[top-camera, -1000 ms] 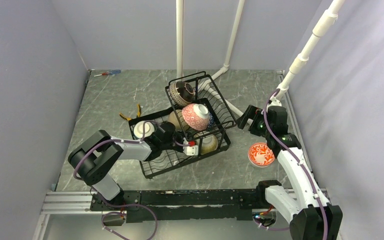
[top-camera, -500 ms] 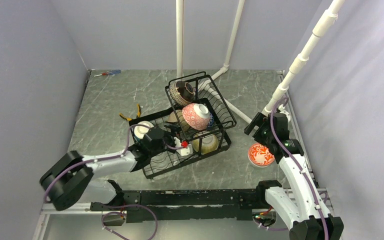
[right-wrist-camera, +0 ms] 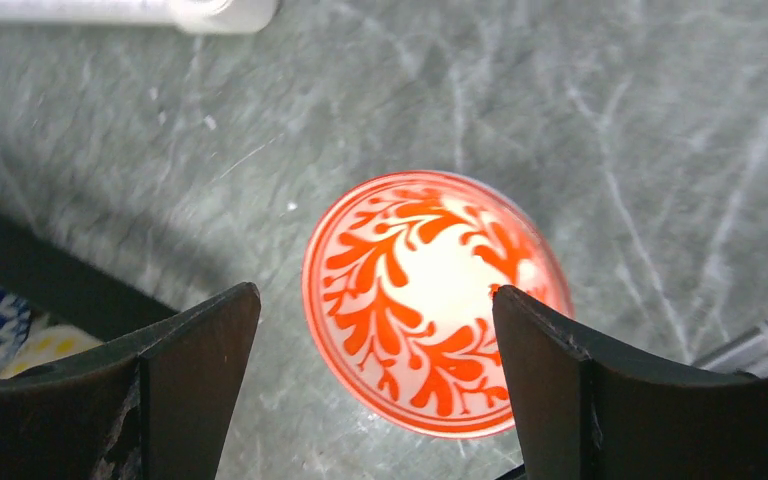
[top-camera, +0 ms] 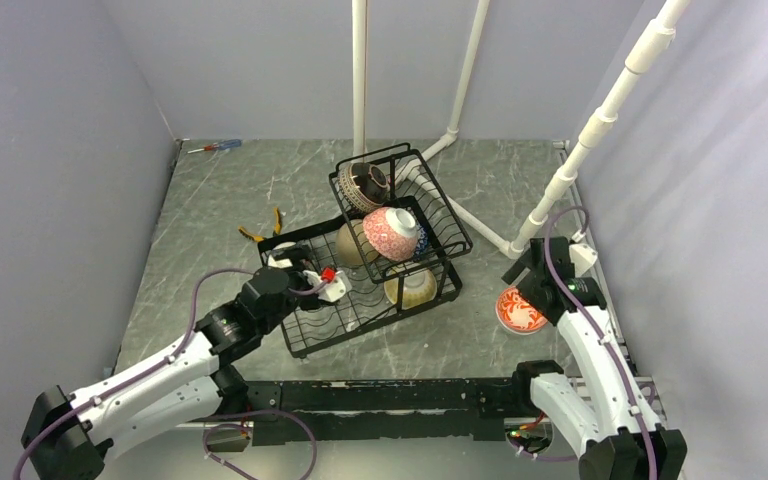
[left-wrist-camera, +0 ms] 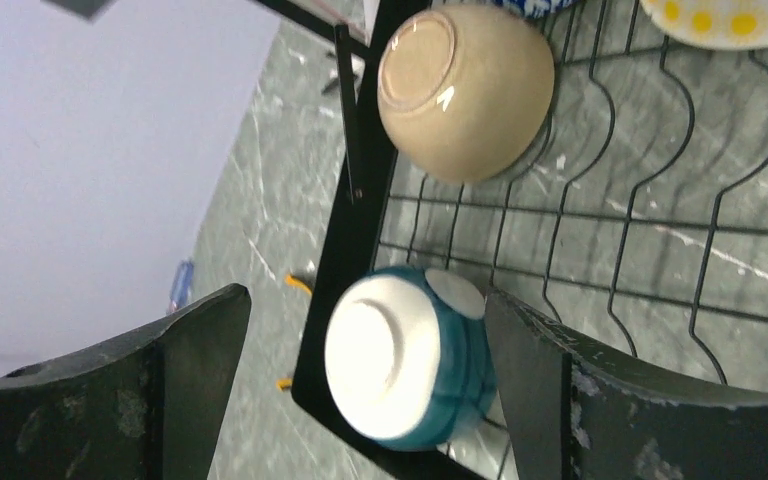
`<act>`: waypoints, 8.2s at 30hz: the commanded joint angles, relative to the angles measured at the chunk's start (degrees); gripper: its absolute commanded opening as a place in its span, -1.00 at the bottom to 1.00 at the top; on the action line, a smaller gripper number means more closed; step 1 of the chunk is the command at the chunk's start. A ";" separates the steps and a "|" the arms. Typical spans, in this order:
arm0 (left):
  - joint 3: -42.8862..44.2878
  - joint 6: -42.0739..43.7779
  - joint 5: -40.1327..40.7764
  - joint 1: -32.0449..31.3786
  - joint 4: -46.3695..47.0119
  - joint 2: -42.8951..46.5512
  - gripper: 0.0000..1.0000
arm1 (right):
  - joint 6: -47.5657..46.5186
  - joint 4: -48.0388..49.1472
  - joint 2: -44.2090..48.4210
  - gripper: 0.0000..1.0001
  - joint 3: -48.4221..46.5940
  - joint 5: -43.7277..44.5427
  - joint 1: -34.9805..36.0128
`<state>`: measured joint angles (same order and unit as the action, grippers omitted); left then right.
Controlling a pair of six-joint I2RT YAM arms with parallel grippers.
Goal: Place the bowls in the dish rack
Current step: Pick up the bowl from the center of the board, then turn the bowl upside down on the dish rack.
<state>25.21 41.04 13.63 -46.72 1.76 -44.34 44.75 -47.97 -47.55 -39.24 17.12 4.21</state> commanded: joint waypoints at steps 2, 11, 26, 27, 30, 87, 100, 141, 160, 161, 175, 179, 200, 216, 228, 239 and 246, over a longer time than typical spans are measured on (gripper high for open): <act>3.81 -5.78 5.55 -0.08 -11.41 2.24 0.85 | 7.83 -5.97 2.56 0.80 -3.03 16.36 -0.14; 4.01 -6.27 5.34 -0.13 -12.06 2.77 0.86 | 11.64 -5.47 3.62 0.70 0.08 22.26 -0.16; 4.68 -4.92 6.97 -0.13 -11.93 2.94 0.86 | 14.85 -2.63 -1.39 0.15 5.64 16.99 -1.04; 4.67 -4.91 6.88 -0.13 -12.07 2.94 0.86 | 14.77 -2.05 -1.71 0.13 6.06 16.51 -1.19; 5.00 -5.09 6.83 -0.13 -12.18 3.08 0.86 | 14.45 -0.76 -2.18 -0.01 6.87 15.88 -1.62; 40.15 -32.16 8.58 -0.08 -23.04 -7.32 0.88 | -20.61 23.76 11.15 -1.00 -19.19 -24.33 -1.99; 64.66 -53.21 -16.84 -0.07 -27.72 -23.77 0.88 | -14.37 43.02 1.52 -1.00 -21.39 -44.09 -1.86; 65.15 -89.97 -48.39 5.59 -10.14 -40.26 0.01 | -13.58 54.92 -6.74 -1.00 -22.74 -50.93 7.81; 57.61 -86.03 -42.52 9.95 -5.96 -35.76 -0.95 | -13.80 55.15 -8.20 0.51 -20.76 -50.02 7.90; 56.79 -85.54 -41.69 10.20 -4.73 -35.02 -0.95 | -13.83 55.09 -8.32 0.57 -20.85 -50.19 7.91; 46.90 -63.69 -26.49 11.12 -6.52 -16.65 -0.95 | -13.71 56.18 -9.87 0.85 -19.62 -51.85 7.85; 43.85 -56.15 -20.69 11.12 -12.74 -9.30 -0.95 | -13.77 56.41 -10.49 0.86 -19.00 -52.44 7.85; 18.84 -22.46 -18.34 11.12 -24.79 6.12 -0.95 | -16.31 55.02 -11.88 0.89 -15.15 -52.89 7.84; 8.29 -1.89 -27.45 10.84 -2.59 -6.77 -0.95 | -20.09 50.36 -10.40 0.93 -13.58 -49.98 7.50; 2.23 11.13 -28.09 5.21 10.87 -13.24 -0.95 | -20.50 49.69 -10.37 0.94 -13.43 -49.64 7.37; -1.18 18.47 -21.33 -2.14 18.71 -21.74 -0.95 | -21.21 49.07 -10.13 0.96 -13.53 -49.20 7.18; -0.30 20.02 -11.91 -6.99 24.08 -30.32 -0.95 | -20.99 49.14 -9.78 0.96 -13.52 -49.34 7.07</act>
<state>23.79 58.15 -5.69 -51.88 17.76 -71.09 24.58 -0.40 -58.85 -52.75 -32.84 11.55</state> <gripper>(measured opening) 0.720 0.979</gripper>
